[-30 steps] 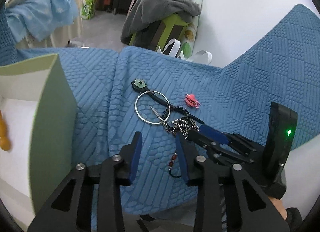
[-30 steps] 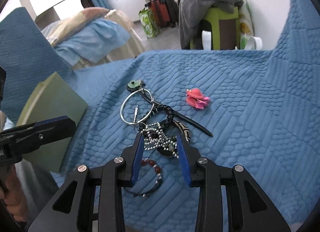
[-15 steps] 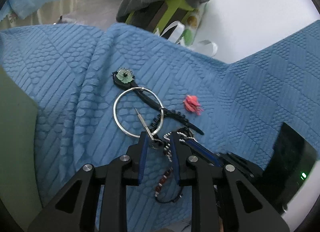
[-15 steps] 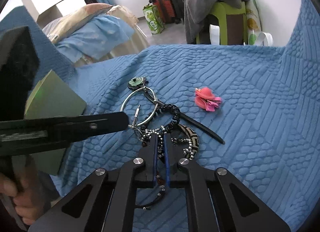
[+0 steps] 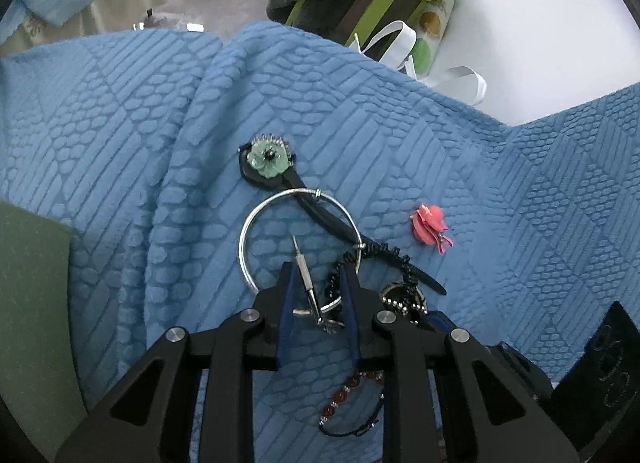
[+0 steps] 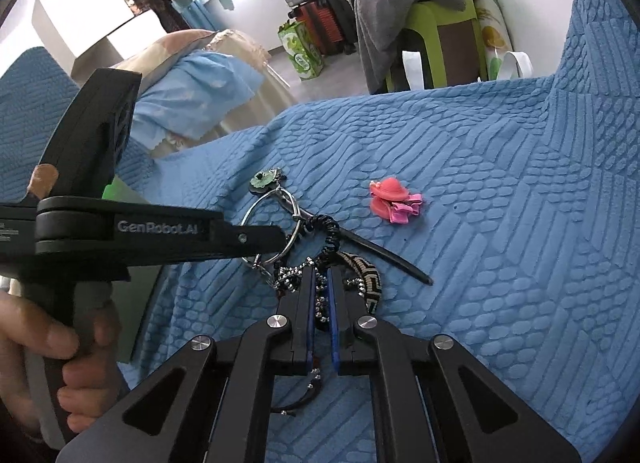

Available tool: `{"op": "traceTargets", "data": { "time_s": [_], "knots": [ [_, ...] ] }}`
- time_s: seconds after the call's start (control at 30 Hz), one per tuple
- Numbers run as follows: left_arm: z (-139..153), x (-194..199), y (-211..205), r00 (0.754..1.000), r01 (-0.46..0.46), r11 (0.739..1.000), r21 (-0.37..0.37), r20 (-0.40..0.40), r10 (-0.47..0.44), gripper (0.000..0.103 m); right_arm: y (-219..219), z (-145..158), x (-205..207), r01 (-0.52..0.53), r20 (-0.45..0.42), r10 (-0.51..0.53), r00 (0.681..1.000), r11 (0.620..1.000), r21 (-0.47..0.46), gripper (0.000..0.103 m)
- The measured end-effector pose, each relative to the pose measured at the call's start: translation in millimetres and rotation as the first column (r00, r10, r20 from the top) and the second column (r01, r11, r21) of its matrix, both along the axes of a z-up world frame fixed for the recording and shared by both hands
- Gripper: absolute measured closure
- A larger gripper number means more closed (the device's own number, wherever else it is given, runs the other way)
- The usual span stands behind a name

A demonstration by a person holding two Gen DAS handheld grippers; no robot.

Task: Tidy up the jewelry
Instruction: 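Close left gripper on the silver pick while right gripper grasps the silver bead chain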

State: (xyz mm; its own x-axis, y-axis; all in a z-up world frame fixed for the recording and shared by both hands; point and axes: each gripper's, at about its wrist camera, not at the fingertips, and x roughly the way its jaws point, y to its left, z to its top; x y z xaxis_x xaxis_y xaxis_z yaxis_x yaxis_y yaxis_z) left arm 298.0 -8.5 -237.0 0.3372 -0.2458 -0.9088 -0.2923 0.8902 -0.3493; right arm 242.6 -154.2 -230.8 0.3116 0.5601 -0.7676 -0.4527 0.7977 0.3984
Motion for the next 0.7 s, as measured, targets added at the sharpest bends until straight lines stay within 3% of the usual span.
{"op": "traceTargets", "data": {
  "time_s": [0.13, 0.23, 0.37, 0.5, 0.7],
  "knots": [
    [-1, 6, -14, 1.000, 0.029, 0.997, 0.068, 0.000, -0.029, 0.083, -5, 4, -1, 0.012, 0.013, -0.012, 1.000, 1.000, 0.002, 0.099],
    [-2, 7, -22, 0.998, 0.053, 0.996, 0.070, 0.014, -0.054, 0.099, -6, 4, -2, -0.001, 0.004, 0.001, 1.000, 1.000, 0.014, 0.099],
    [1, 8, -37, 0.993, 0.110, 0.984, 0.140, 0.022, -0.114, 0.100, -2, 0, -4, -0.027, 0.002, 0.027, 1.000, 1.000, -0.005, 0.093],
    [7, 3, -28, 0.994, 0.094, 0.992, 0.081, 0.048, -0.098, 0.100, 2, 2, -7, -0.047, 0.022, 0.048, 0.999, 0.999, -0.015, 0.079],
    [25, -3, -16, 0.992, 0.086, 0.995, 0.048, 0.084, -0.090, 0.100, 9, -2, -7, -0.061, 0.033, 0.063, 0.997, 0.997, -0.051, 0.079]
  ]
}}
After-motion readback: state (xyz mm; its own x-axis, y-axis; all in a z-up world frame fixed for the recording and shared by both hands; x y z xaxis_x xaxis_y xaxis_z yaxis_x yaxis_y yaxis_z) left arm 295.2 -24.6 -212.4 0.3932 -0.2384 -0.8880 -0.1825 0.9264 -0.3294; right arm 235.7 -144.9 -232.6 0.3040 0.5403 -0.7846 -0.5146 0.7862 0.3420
